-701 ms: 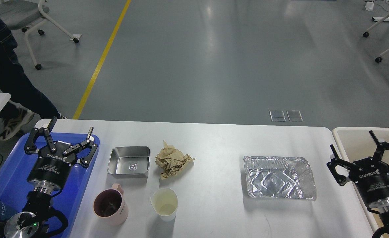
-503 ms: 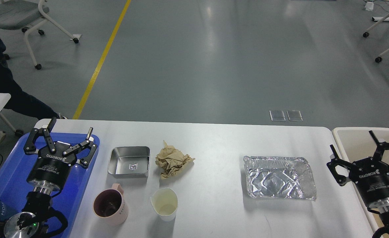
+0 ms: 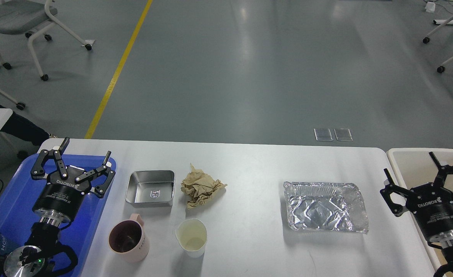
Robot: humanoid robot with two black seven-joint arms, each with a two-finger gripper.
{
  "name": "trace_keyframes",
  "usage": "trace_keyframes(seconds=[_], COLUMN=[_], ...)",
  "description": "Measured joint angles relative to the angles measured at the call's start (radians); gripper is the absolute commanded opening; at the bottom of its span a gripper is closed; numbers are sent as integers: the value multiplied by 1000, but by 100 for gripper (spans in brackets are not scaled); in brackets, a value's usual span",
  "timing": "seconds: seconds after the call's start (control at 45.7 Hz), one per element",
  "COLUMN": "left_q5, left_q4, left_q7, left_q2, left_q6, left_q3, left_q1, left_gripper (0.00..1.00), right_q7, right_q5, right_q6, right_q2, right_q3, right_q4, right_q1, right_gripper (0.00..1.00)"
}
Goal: Tidy desktop
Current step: 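Move the left gripper off the blue tray toward the pink mug, then reach the left gripper down to the pink mug's handle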
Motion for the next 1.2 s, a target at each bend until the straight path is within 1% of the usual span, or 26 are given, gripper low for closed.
trace_keyframes(seconds=[0.175, 0.285, 0.394, 0.482, 0.547, 0.591, 0.722, 0.898, 1.007, 1.073, 1.204], left_q5=[42, 52, 92, 191, 270, 295, 330, 399, 455, 471, 481], left_q4=[65, 94, 96, 92, 88, 87, 66, 33, 24, 20, 18], left_q7=[-10, -10, -10, -9, 0, 4, 23, 28, 28, 28, 28], left_q2=[15, 15, 33, 78, 109, 118, 144, 200, 271, 341, 515], left_q6=[-19, -6, 42, 125, 199, 223, 241, 243, 246, 247, 246], left_q3=[-10, -10, -10, -12, -12, -12, -4, 6, 7, 20, 99], left_q1=[-7, -18, -18, -15, -12, -11, -4, -6, -14, -14, -17], left_gripper=[97, 97, 97, 97, 97, 97, 97, 96, 96, 96, 96], right_q7=[0, 0, 0, 0, 0, 0, 0, 0, 0, 0, 0], right_q5=[-1, -1, -1, -1, -1, -1, -1, -1, -2, -2, -2], right_q6=[0, 0, -1, -2, -2, -2, -3, -3, -3, -3, -3], right_q2=[-2, -5, -4, 0, 1, 0, -12, -12, -10, -10, -9], right_q3=[8, 13, 13, 13, 12, 11, 11, 11, 11, 10, 6], right_q4=[0, 0, 0, 0, 0, 0, -1, -1, -1, -1, -1], right_q1=[-11, -19, -20, -20, -20, -19, -19, -21, -22, -22, -21], right_gripper=[100, 100, 100, 100, 100, 100, 100, 100, 100, 100, 100])
